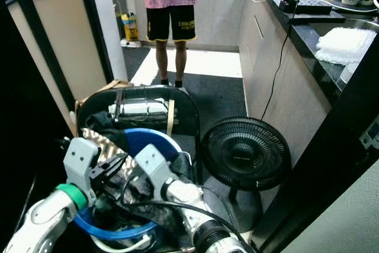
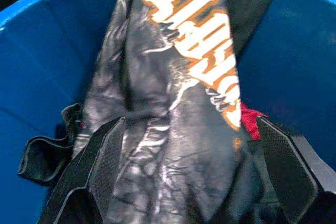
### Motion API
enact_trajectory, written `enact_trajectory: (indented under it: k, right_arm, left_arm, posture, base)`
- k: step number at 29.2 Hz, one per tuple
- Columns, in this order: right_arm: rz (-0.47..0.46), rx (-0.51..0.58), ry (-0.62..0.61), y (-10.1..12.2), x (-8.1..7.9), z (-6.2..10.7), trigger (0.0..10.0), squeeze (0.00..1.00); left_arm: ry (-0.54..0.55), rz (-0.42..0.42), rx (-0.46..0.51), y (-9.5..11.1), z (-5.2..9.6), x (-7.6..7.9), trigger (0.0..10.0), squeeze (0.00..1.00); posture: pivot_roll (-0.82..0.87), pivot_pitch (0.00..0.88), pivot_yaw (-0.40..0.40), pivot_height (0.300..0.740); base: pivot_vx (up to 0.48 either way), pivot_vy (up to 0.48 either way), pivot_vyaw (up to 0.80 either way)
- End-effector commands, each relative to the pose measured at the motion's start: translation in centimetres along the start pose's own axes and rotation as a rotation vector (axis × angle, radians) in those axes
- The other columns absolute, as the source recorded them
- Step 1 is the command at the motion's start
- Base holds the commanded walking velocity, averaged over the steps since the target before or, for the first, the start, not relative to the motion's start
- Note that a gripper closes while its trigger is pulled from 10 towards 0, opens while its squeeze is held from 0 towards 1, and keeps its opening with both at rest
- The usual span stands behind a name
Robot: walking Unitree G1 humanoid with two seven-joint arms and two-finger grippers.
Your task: Clothes washing
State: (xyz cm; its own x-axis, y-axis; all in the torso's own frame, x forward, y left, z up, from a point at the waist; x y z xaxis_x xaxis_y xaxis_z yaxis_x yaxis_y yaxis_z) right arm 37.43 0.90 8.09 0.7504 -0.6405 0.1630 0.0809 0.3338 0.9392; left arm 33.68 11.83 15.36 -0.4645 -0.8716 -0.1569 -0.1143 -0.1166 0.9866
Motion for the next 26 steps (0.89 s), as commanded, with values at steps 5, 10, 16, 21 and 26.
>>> enact_trajectory:
  k: [5,10,16,21,26]
  right_arm:
    - [-0.015,-0.088,0.071,-1.4,-1.3,-0.3,10.0,0.0]
    - [0.046,-0.177,0.17,-3.0,-2.8,-0.1,10.0,0.0]
    - [0.077,-0.265,0.255,-4.9,-4.1,0.4,10.0,0.0]
    - [0.12,-0.319,0.314,-6.0,-4.7,0.9,10.0,0.0]
    - [0.13,-0.329,0.342,-6.2,-4.9,1.1,10.0,0.0]
  left_arm:
    - [-0.029,-0.012,-0.021,-0.2,0.3,0.4,10.0,0.0]
    - [-0.057,-0.03,-0.028,-0.2,0.3,0.7,10.0,0.0]
    - [-0.072,-0.031,-0.029,-0.2,0.1,1.0,10.0,0.0]
    - [-0.082,-0.035,-0.025,-0.1,0.0,1.2,10.0,0.0]
    - [-0.089,-0.039,-0.02,0.0,-0.1,1.3,10.0,0.0]
  posture:
    - [0.06,0.093,0.102,0.74]
    - [0.06,0.085,0.105,0.74]
    - [0.06,0.075,0.106,0.74]
    - [0.06,0.072,0.106,0.74]
    - [0.06,0.067,0.105,0.74]
  base:
    - [0.0,0.0,0.0]
    - [0.0,0.0,0.0]
    - [0.0,0.0,0.0]
    - [0.0,0.0,0.0]
    - [0.0,0.0,0.0]
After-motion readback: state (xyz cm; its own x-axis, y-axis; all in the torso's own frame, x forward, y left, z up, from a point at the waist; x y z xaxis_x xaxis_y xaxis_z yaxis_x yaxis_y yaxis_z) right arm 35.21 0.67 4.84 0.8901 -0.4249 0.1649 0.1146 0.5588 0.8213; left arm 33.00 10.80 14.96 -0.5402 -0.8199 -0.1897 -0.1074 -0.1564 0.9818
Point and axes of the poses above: a point about 5 cm out from each wrist's last joint towards the gripper, its own z axis pointing back from the gripper into the wrist, its own y axis along the axis of the wrist's last joint, x = y × z, the point moved 5 cm from there along -z, pointing out of the wrist towards the gripper, and after that the axes turned 3 degrees about -z, right-handed, at the moved point
